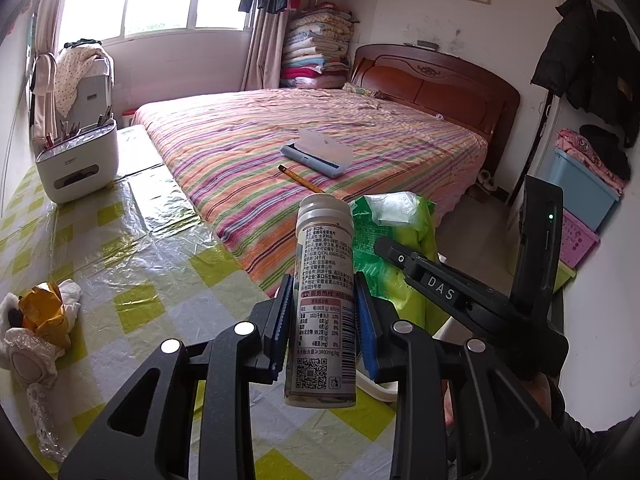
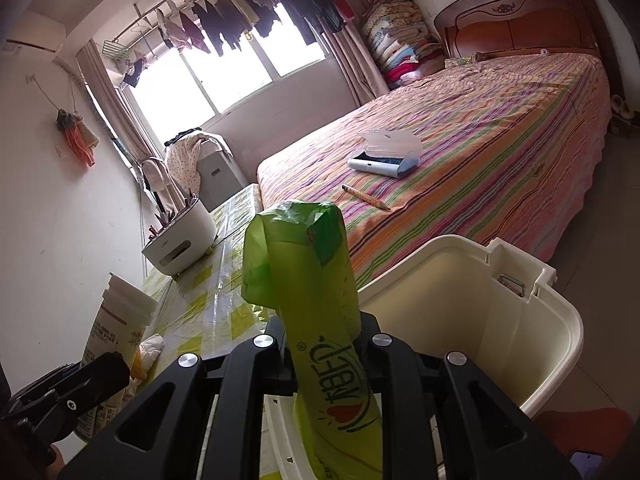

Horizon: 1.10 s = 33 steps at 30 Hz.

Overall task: Collect trash
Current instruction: 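Carry the pill bottle and wipes to the white bin and open the right tool, then lower the pill bottle into the white bin and open the left tool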

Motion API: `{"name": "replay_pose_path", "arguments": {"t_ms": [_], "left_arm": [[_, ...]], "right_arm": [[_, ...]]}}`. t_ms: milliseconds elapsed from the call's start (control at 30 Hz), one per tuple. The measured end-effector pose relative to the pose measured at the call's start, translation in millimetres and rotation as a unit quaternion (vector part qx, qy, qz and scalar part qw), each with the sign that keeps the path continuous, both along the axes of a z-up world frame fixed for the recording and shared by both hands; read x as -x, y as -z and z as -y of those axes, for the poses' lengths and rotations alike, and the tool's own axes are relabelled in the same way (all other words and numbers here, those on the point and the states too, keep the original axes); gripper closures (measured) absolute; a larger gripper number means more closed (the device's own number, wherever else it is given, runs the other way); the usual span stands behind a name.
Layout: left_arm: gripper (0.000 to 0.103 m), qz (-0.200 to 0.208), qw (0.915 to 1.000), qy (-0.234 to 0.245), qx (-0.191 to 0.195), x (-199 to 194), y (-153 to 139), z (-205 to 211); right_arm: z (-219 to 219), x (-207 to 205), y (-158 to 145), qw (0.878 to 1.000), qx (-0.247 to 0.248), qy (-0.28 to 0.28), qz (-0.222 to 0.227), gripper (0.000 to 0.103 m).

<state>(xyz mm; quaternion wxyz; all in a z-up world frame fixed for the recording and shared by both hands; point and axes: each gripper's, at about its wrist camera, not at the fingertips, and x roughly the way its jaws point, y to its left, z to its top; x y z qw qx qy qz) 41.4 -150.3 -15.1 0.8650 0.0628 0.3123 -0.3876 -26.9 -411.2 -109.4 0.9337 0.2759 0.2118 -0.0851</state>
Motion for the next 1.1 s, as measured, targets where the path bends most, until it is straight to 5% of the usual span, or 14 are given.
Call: {"name": "replay_pose_path", "arguments": {"t_ms": [433,533,667,1100], "left_arm": [[0.075,-0.009,0.9998,-0.002,-0.016,-9,9,12],[0.075,-0.015,0.9997,-0.002,-0.02,-10,12,15],[0.075,-0.015,0.9996,-0.001,-0.023,-9,13,19],[0.075,-0.023,0.9991,0.017,-0.031,-15,22,49]], "right_arm": [[11,2,4,1.0,-0.019,0.015,-0.007,0.086],[14,3,5,0.999,-0.028,0.02,-0.012,0.079],[17,6,6,0.999,-0.031,0.03,-0.013,0.057],[42,38,-4,0.992,-0.057,0.102,0.055,0.056]]}}
